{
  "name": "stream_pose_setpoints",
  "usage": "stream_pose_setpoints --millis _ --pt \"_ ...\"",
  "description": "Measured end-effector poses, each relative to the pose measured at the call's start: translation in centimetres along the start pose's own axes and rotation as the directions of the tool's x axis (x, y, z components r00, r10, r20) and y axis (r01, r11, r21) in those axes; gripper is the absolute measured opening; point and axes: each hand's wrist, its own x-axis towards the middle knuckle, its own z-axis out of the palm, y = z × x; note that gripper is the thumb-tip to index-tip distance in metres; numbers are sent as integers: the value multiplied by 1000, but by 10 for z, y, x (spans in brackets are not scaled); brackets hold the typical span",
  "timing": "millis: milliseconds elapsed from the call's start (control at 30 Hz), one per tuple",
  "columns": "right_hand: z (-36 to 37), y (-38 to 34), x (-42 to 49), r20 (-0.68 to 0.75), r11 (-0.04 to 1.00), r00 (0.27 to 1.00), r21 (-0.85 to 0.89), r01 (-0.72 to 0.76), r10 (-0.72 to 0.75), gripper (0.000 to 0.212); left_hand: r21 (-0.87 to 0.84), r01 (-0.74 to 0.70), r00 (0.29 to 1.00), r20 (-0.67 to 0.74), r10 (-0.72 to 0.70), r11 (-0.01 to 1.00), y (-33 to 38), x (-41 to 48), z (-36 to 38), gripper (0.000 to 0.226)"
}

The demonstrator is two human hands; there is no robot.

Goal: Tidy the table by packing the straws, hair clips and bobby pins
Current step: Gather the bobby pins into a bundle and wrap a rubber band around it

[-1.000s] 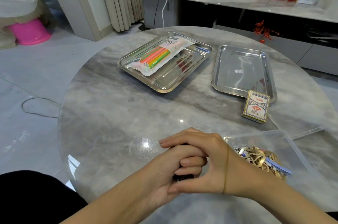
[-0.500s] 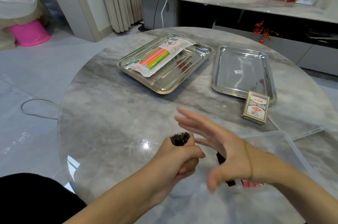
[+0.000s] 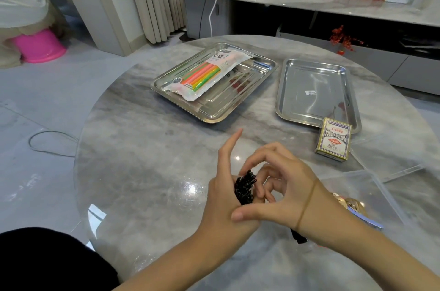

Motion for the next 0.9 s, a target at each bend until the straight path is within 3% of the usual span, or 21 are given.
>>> stream_pose_setpoints --millis 133,233,367,600,700,900 --pt "5 -2 -3 -25 972 975 -93 217 -220 38 -144 -40 998 -53 33 989 -2 1 2 93" --pt "7 1 -3 -11 955 967 -164 249 -254 32 -154 -66 994 -96 52 986 -12 2 4 89" --pt "11 10 -2 63 932 984 -314 179 -167 27 -142 2 993 -119 -19 990 -33 2 7 72" --pt "23 16 7 266 840 952 -542 20 149 32 -8 116 993 8 -116 993 -67 -8 7 34" --pt "27 16 7 253 815 948 -579 -14 195 32 10 157 987 16 -157 988 -72 -9 6 29" --pt "31 21 4 152 862 976 -504 -56 153 23 76 132 990 -61 -128 988 -71 -8 6 28"
